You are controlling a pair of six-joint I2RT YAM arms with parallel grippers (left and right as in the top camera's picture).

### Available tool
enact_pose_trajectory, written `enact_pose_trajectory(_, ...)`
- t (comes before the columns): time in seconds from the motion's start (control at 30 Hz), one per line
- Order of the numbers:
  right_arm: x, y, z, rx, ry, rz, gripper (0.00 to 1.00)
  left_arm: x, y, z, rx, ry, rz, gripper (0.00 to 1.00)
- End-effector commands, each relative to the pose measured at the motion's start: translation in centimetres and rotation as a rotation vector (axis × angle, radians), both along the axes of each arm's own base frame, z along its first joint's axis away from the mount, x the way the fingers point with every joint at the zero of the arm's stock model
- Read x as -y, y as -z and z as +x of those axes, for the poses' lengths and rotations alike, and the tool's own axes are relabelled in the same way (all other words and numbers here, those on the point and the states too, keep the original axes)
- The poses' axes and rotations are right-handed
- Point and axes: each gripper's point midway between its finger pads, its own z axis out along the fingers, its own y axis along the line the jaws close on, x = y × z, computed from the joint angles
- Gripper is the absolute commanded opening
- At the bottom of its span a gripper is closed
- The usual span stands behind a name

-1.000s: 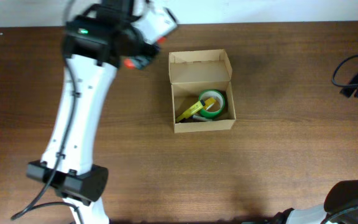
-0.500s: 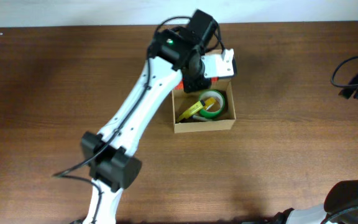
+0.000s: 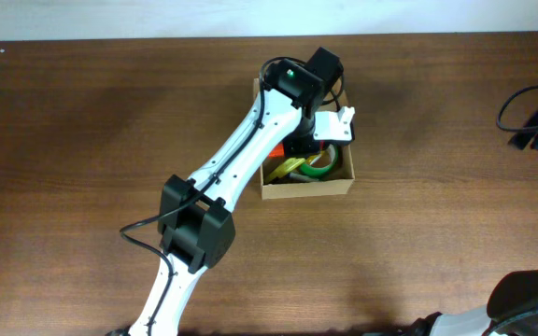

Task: Pack container
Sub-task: 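Lift the red box cutter and lower it into the box, then open the left gripper and raise it out of the box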

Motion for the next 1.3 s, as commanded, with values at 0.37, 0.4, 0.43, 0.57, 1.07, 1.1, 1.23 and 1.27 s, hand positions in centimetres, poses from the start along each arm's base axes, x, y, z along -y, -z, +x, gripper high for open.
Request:
enact_pose_trajectory(0.37,-0.1,0.3,0.0,-0.005,0.008,0.014,0.99,1.7,1.1,-0.3,-0.037,0.005,-0.046,0.01)
enact_pose_trajectory(0.4,-0.1,0.3,0.0,-0.005,0.008,0.014,0.99,1.7,1.5,-0.4,-0.044,0.004,-0.042,0.01)
enact_pose_trajectory(0.43,-0.1,0.3,-0.1,-0.005,0.008,0.014,0.99,1.7,2.2,-0.4,-0.058,-0.003,-0.033,0.01)
enact_pose_trajectory(0.57,-0.1,0.3,-0.1,-0.005,0.008,0.014,0.99,2.1,4.3,-0.8,-0.093,0.003,-0.011,0.01)
enact_pose_trajectory(1.07,-0.1,0.2,0.0,-0.005,0.008,0.013,0.99,2.6,5.5,-0.9,-0.117,-0.012,-0.018,0.01)
enact_pose_trajectory(1.1,-0.1,0.2,0.0,-0.004,0.008,0.014,0.99,2.7,5.5,-0.9,-0.117,-0.012,-0.018,0.01)
enact_pose_trajectory(1.23,-0.1,0.2,0.0,-0.004,0.008,0.013,0.99,3.0,5.6,-1.6,-0.130,-0.019,-0.010,0.02)
enact_pose_trajectory(1.27,0.0,0.2,0.0,-0.004,0.008,0.013,0.99,3.2,5.6,-1.9,-0.131,-0.013,-0.008,0.01)
